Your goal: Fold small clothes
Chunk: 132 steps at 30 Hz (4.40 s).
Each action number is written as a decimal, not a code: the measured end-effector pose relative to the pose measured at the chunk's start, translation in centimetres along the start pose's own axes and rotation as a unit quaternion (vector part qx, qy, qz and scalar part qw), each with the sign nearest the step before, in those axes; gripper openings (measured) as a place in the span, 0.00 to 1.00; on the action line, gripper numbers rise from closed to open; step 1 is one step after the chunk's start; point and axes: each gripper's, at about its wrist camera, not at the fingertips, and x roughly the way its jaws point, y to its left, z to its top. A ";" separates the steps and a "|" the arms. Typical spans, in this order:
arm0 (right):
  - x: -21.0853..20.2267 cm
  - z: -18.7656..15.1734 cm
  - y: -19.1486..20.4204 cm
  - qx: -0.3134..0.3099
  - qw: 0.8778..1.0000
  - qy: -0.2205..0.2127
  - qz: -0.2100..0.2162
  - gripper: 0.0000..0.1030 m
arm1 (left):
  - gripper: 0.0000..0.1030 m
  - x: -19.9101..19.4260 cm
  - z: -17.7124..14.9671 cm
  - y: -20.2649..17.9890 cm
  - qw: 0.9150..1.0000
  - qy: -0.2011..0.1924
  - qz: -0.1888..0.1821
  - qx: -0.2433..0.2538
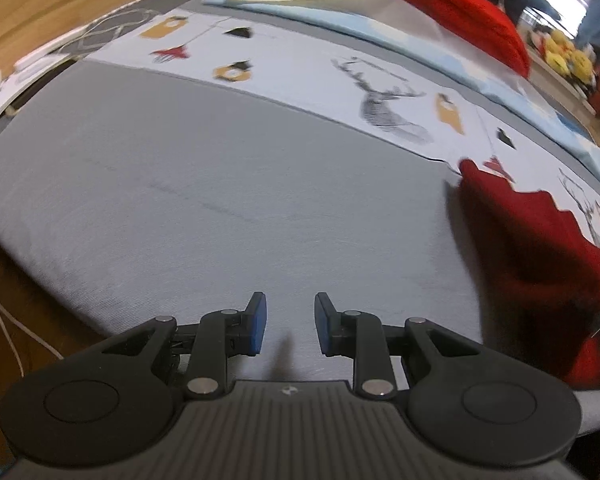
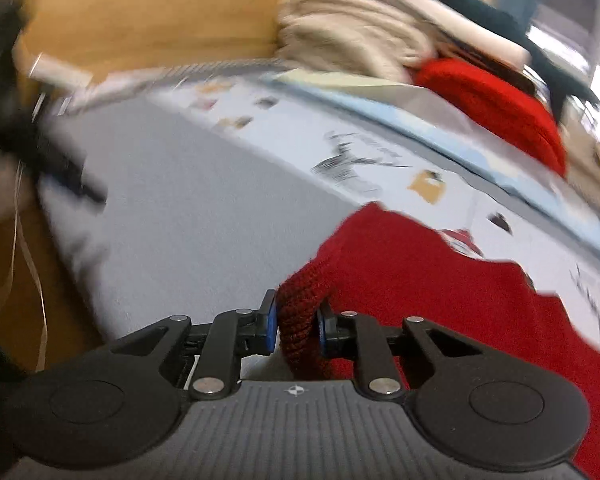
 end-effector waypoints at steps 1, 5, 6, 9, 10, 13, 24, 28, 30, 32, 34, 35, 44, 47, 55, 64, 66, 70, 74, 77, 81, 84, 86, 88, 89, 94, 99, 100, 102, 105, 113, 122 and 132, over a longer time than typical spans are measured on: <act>-1.2 0.6 -1.6 0.022 1.000 -0.015 -0.005 0.18 | 0.28 0.0 0.1 -0.9 1.000 -0.001 -0.002 0.006; -6.6 1.2 -9.6 0.116 0.990 -0.067 -0.039 0.18 | 0.28 0.5 0.8 -5.3 0.999 -0.005 -0.010 0.038; -8.1 0.7 -12.0 0.141 0.986 -0.078 -0.052 0.17 | 0.28 0.6 1.0 -6.8 0.999 -0.006 -0.015 0.047; -12.5 -2.4 -19.6 0.228 0.963 -0.097 -0.110 0.17 | 0.28 1.2 1.5 -10.8 0.997 -0.007 -0.031 0.074; -13.9 -4.0 -22.2 0.261 0.950 -0.097 -0.139 0.17 | 0.28 1.4 1.7 -12.2 0.996 -0.008 -0.036 0.083; -15.9 -9.5 -29.0 0.362 0.904 -0.039 -0.225 0.18 | 0.28 2.0 1.9 -16.5 0.992 -0.006 -0.055 0.110; -19.6 -16.4 -37.9 0.457 0.862 0.027 -0.220 0.40 | 0.28 4.1 0.7 -28.3 0.978 0.019 -0.123 0.170; -19.2 -14.2 -40.8 0.418 0.893 0.007 -0.165 0.48 | 0.28 4.8 -0.1 -30.4 0.973 0.026 -0.125 0.191; -17.6 -13.3 -42.4 0.404 0.905 0.018 -0.132 0.53 | 0.28 5.1 -0.4 -31.0 0.972 0.030 -0.123 0.196; -15.3 -12.9 -43.8 0.403 0.909 0.032 -0.101 0.55 | 0.28 5.2 -0.5 -31.2 0.973 0.034 -0.123 0.194; -13.5 -13.1 -44.5 0.418 0.903 0.036 -0.093 0.55 | 0.28 5.5 -0.6 -31.5 0.973 0.037 -0.122 0.194; -12.5 -13.3 -44.8 0.426 0.900 0.037 -0.091 0.55 | 0.28 5.5 -0.7 -31.6 0.973 0.038 -0.122 0.194; -5.3 -13.3 -45.5 0.485 0.867 0.094 -0.063 0.53 | 0.28 6.1 -0.1 -32.4 0.971 0.049 -0.160 0.171; -5.9 -12.3 -44.9 0.463 0.881 0.071 -0.064 0.25 | 0.28 5.8 -0.1 -33.5 0.965 0.048 -0.200 0.163; -9.3 -12.9 -45.5 0.449 0.883 0.041 -0.131 0.07 | 0.32 4.6 -2.1 -39.5 0.928 0.042 -0.318 0.189; -11.8 -13.1 -45.1 0.460 0.884 0.004 -0.082 0.48 | 0.31 7.4 -7.6 -44.1 0.899 0.129 -0.252 0.334; -10.9 -12.9 -44.6 0.431 0.899 0.040 -0.059 0.49 | 0.32 7.5 -7.7 -43.9 0.898 0.132 -0.252 0.336; -8.4 -14.8 -44.3 0.418 0.894 0.145 -0.071 0.49 | 0.39 7.6 -7.2 -43.4 0.902 0.149 -0.261 0.311; -9.7 -15.3 -45.8 0.470 0.872 0.114 -0.075 0.57 | 0.57 8.0 -5.3 -42.4 0.915 0.158 -0.293 0.229; -10.2 -15.3 -46.2 0.476 0.868 0.099 -0.096 0.74 | 0.70 8.8 -3.7 -41.2 0.934 0.141 -0.288 0.161; -8.6 -16.5 -46.5 0.489 0.858 0.145 -0.062 0.85 | 0.77 10.6 -2.6 -40.6 0.946 0.143 -0.277 0.084; -7.6 -17.0 -46.7 0.505 0.848 0.156 -0.038 0.91 | 0.80 12.1 -1.7 -40.7 0.948 0.155 -0.276 0.035; -7.1 -17.2 -47.0 0.512 0.843 0.161 -0.031 0.95 | 0.81 12.6 -1.6 -40.5 0.946 0.164 -0.278 0.008; -6.7 -17.6 -47.2 0.523 0.836 0.165 -0.023 0.97 | 0.83 13.3 -0.7 -39.8 0.941 0.178 -0.287 -0.020; -6.4 -17.7 -47.3 0.527 0.833 0.166 -0.020 0.99 | 0.84 13.8 -0.6 -39.9 0.938 0.184 -0.292 -0.032; -5.7 -18.0 -47.5 0.539 0.826 0.166 -0.009 0.99 | 0.99 16.5 -0.5 -40.7 0.934 0.204 -0.285 -0.071; -5.4 -17.8 -47.3 0.537 0.828 0.160 -0.017 0.99 | 0.99 17.9 -0.6 -42.4 0.928 0.210 -0.300 -0.067; -5.4 -17.5 -47.2 0.532 0.832 0.158 -0.021 0.99 | 0.99 18.2 -0.7 -42.6 0.929 0.209 -0.300 -0.064; -5.5 -17.0 -47.0 0.518 0.842 0.148 -0.029 0.90 | 0.98 18.4 -0.6 -42.9 0.929 0.207 -0.300 -0.062; -6.0 -16.1 -46.7 0.507 0.854 0.117 -0.023 0.61 | 0.88 17.6 -0.1 -43.4 0.939 0.188 -0.286 -0.042; -4.0 -13.3 -45.3 0.481 0.873 0.079 -0.023 0.39 | 0.64 14.5 3.1 -41.6 0.957 0.105 -0.268 0.022; 0.8 -7.6 -40.6 0.450 0.892 0.013 0.029 0.33 | 0.64 11.7 8.7 -35.3 0.971 0.023 -0.232 0.048; 4.9 -5.7 -37.5 0.412 0.909 0.063 0.008 0.40 | 0.70 11.8 10.3 -29.0 0.982 0.033 -0.181 0.036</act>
